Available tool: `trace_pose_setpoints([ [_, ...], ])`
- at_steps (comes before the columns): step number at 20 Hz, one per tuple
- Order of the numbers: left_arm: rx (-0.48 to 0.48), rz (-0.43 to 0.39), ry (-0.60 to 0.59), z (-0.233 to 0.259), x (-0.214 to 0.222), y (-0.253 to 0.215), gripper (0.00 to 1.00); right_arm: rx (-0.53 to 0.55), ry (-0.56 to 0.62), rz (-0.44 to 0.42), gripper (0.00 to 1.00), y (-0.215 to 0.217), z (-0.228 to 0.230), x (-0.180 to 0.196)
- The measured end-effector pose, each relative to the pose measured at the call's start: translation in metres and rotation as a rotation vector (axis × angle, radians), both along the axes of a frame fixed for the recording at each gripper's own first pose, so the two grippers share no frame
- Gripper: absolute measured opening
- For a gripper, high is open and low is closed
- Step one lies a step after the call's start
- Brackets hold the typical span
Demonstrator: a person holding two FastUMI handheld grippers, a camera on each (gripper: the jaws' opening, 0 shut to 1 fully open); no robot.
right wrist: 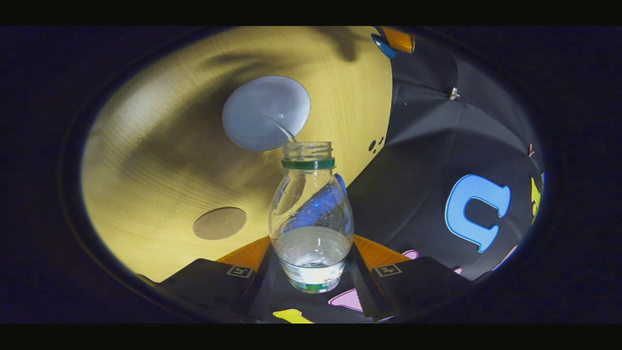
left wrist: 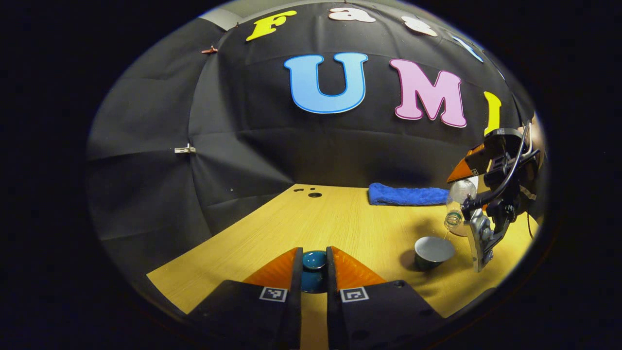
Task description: Open the teacup lid with one hand, grasp the water bottle and pour water into the teacup with the other hand; after pouring, place the water bottle on the coaster and then close the teacup lid.
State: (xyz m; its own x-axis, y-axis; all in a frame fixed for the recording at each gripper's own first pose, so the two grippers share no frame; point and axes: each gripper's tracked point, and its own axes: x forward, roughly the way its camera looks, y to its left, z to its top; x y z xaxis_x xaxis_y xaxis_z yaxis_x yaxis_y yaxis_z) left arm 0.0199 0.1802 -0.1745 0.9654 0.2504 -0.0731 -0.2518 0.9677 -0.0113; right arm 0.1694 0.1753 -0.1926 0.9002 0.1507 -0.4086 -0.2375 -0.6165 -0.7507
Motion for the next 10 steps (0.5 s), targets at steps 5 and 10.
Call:
trace_pose_setpoints([
  [5,-0.014,0.013,-0.011,0.0048,0.0006,0.0047,0.29,-0.022,-0.001,0.003,0.74,-0.0006,0.0026,0.0002],
  [10,-0.024,0.024,-0.017,0.0074,0.0005,0.0062,0.25,-0.037,0.004,0.010,0.74,-0.0007,0.0079,0.0038],
])
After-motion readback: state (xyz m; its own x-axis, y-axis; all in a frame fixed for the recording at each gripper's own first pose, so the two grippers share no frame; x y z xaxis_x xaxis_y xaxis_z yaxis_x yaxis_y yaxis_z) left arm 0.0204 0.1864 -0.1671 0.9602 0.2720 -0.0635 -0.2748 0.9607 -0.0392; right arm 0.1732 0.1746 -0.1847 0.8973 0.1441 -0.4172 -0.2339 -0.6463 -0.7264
